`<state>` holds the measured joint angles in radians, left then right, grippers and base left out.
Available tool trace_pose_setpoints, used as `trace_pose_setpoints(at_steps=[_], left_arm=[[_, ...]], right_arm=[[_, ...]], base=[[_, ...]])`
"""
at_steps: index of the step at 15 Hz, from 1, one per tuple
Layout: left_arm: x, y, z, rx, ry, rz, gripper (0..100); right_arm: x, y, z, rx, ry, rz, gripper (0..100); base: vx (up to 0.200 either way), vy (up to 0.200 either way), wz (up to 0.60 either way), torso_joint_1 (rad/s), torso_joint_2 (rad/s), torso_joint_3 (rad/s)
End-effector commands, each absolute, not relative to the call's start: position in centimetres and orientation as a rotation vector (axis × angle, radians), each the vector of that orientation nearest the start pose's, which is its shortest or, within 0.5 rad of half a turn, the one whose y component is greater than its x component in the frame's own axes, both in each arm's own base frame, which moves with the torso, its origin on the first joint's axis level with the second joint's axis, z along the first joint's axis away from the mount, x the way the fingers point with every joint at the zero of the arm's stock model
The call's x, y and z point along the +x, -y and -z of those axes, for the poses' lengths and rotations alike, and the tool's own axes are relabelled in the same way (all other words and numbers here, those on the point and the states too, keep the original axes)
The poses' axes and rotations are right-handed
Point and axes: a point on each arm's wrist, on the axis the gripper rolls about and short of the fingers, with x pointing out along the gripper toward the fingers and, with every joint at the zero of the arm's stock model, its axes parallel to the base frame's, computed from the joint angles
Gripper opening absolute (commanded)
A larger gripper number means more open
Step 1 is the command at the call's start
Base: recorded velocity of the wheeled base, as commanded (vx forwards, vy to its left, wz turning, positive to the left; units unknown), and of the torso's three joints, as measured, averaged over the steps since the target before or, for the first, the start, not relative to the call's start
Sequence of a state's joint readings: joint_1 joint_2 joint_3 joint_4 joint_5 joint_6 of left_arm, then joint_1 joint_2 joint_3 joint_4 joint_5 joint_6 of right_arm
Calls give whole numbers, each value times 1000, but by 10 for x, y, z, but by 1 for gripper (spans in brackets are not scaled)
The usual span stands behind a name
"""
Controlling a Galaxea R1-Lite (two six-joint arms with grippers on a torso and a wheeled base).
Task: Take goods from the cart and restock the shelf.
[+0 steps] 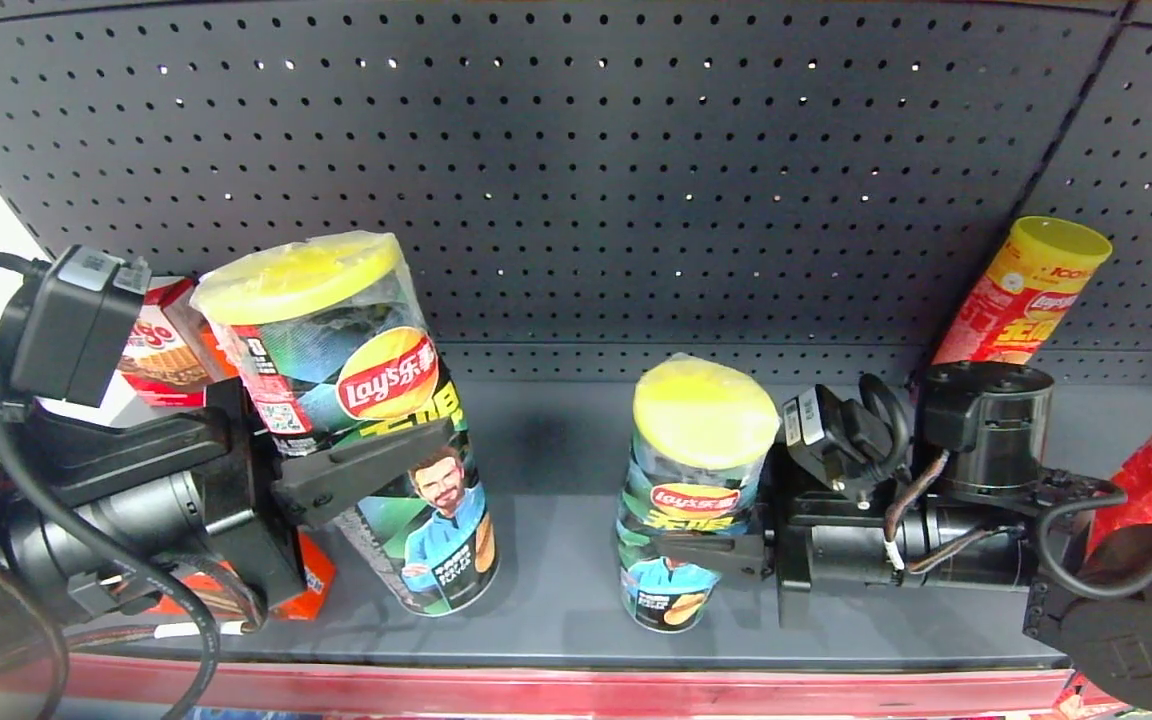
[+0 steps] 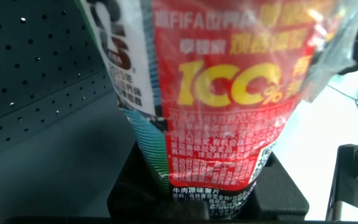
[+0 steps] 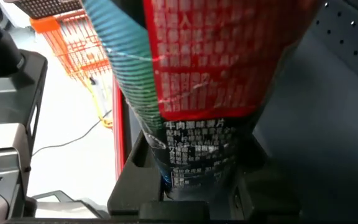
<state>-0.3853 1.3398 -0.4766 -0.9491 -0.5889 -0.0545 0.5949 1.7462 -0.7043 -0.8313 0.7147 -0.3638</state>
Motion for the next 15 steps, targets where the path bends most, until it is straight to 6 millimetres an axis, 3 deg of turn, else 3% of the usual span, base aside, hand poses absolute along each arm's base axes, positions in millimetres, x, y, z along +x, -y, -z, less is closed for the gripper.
trace_pose_setpoints(at_steps=[1, 2, 3, 9, 15], left_arm=[[181, 87, -217, -42, 62, 977, 0], [181, 87, -217, -42, 62, 977, 0], [181, 87, -217, -41, 64, 979, 0], [181, 87, -216, -42, 62, 977, 0], [181, 87, -216, -42, 62, 977, 0]], right_arm=[[243, -182, -157, -300, -2, -1332, 0], [244, -182, -156, -301, -5, -1332, 0], [244, -182, -156, -302, -3, -1330, 100], [235, -176, -165, -305, 23, -1311, 100], [198, -148, -200, -324, 114, -1165, 100]], base=[[0, 0, 0, 0, 0, 0], [0, 0, 0, 0, 0, 0], [0, 0, 0, 0, 0, 0], [0, 0, 0, 0, 0, 0], [0, 0, 0, 0, 0, 0]])
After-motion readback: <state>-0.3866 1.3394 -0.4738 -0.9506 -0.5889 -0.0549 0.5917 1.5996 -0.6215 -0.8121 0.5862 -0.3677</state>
